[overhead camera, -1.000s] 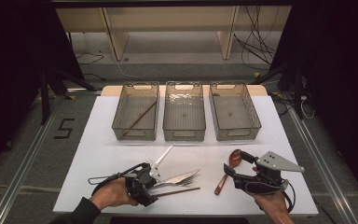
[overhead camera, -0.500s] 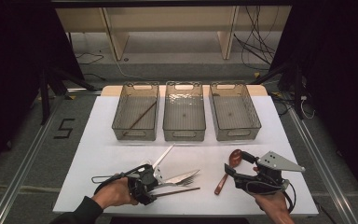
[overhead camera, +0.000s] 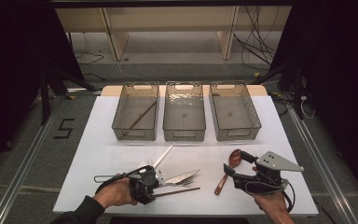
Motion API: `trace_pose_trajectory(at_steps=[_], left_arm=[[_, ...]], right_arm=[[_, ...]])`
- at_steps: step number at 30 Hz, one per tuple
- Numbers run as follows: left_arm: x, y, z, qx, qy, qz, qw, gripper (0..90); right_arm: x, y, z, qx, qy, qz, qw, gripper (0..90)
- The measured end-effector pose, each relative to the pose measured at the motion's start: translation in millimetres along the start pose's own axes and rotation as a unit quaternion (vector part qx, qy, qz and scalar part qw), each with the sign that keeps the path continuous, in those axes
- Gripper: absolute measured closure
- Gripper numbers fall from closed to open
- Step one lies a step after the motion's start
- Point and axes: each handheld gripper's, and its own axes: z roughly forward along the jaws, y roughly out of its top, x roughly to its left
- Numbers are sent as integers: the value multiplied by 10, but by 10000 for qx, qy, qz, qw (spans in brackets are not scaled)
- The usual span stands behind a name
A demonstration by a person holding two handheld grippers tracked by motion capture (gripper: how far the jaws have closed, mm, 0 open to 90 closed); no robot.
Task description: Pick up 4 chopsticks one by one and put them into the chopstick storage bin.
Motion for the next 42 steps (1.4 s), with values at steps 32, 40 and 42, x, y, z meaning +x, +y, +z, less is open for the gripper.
trace_pose_trajectory(at_steps=[32, 40, 42], left_arm=[[-67, 28, -167, -357, -33, 341, 9988, 837], [-101, 46, -345, -785, 18, 249, 9966, 837], [-77, 44, -393, -923, 39, 160, 9956, 837]], right_arm=[[11, 4, 5, 12, 6, -25, 10000, 240], [9, 5, 1, 17, -5, -31, 10000, 240], [6, 4, -1, 8, -7, -44, 10000, 240]])
